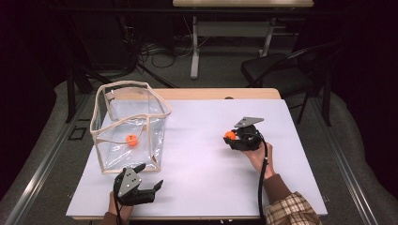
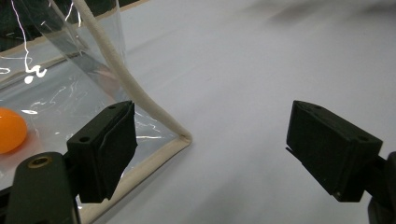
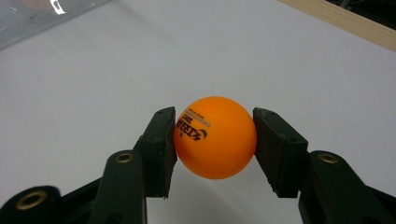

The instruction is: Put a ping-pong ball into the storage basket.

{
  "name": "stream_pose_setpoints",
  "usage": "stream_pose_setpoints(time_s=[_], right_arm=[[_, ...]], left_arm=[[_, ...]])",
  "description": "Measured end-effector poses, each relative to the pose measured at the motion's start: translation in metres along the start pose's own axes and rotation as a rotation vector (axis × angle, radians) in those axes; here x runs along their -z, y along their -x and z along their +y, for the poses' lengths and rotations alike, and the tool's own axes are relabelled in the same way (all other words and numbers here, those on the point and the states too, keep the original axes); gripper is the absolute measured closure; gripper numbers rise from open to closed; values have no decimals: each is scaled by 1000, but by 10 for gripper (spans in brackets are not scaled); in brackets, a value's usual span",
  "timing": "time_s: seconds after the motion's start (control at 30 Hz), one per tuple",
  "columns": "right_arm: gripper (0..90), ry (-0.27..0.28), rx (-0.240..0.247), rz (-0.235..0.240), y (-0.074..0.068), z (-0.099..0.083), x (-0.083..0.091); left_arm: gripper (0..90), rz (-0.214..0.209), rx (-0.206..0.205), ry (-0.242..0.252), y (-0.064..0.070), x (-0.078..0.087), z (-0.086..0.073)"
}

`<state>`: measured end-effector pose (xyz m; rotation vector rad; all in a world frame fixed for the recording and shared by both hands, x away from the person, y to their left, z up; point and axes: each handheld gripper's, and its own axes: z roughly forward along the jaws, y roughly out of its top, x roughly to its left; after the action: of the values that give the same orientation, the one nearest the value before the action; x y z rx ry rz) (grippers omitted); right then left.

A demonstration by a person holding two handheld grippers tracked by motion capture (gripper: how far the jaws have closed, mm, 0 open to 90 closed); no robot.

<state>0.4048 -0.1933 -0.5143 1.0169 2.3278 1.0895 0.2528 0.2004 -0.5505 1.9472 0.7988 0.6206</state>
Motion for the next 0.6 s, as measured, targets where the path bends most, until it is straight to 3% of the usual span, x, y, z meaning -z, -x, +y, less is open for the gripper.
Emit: stream_pose_setpoints(time_s=[0.6], right_arm=[[508,25,17,29,-14,4,-4]], left_arm=[[160,0,0,0,0,0,0]])
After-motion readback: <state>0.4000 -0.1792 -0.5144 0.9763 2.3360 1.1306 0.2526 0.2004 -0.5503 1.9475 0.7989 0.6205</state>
